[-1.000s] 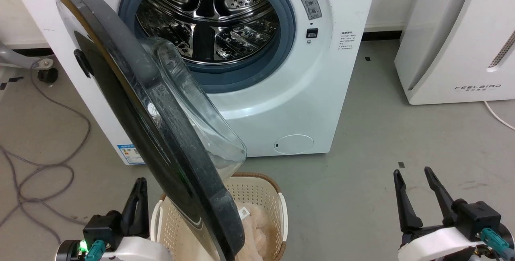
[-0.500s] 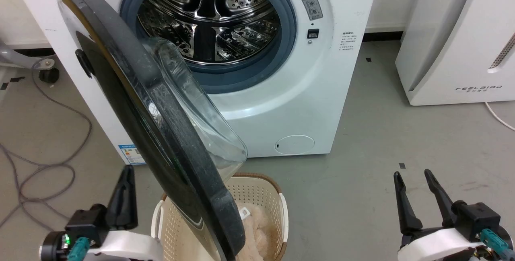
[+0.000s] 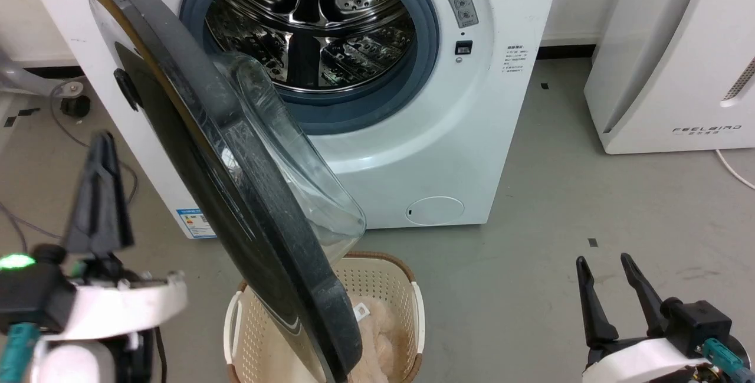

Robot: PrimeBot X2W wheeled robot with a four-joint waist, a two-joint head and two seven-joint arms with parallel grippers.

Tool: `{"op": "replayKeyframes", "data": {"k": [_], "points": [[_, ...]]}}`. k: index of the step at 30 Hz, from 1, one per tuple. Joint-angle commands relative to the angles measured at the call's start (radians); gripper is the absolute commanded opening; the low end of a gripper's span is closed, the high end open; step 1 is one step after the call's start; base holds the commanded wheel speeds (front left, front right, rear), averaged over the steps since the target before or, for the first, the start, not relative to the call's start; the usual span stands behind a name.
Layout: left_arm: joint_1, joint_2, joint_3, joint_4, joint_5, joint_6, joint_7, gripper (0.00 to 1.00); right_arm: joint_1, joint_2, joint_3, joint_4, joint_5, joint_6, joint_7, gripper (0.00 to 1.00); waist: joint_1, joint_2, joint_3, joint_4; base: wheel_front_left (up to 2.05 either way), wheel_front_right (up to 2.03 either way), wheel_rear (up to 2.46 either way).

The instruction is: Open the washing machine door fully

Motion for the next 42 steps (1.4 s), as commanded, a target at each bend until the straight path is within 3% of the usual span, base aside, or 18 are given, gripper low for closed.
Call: {"op": "replayKeyframes", "data": {"k": [1,10,18,30,37,42], "points": [[-0.022,0.011,0.005,-0.035,0.006,0.002,0.01,0.0,0.003,0.004,0.002,0.005,0.001,0.001,0.002,1.0,0.0,0.0,0.0,-0.002,0.0,0.0,0.0],[-0.1,0.021,-0.066,-0.282,-0.021,-0.034,0.088,0.0,0.005,0.004,0.002,0.016,0.006,0.001,0.002,1.0,0.0,0.0,0.0,-0.008,0.0,0.0,0.0],[-0.105,0.002,-0.281,-0.439,-0.092,-0.078,0.208,0.0,0.008,0.004,-0.001,0.026,0.014,0.001,0.0,1.0,0.0,0.0,-0.003,-0.006,0.0,0.0,0.0],[0.108,0.026,-0.614,-0.364,-0.231,-0.094,0.377,0.0,0.023,0.004,-0.001,0.038,0.012,0.001,0.005,1.0,0.0,0.0,-0.019,0.011,0.0,0.0,0.0],[0.23,0.036,-0.681,-0.267,-0.242,-0.054,0.454,0.0,0.027,0.004,0.006,0.04,0.015,0.001,0.012,1.0,0.0,0.0,-0.021,0.008,0.0,0.0,0.0],[0.223,0.026,-0.678,-0.174,-0.207,-0.027,0.433,0.0,0.026,0.004,0.01,0.042,0.019,0.001,0.014,1.0,0.0,0.0,-0.017,0.007,0.0,0.0,0.0]]}}
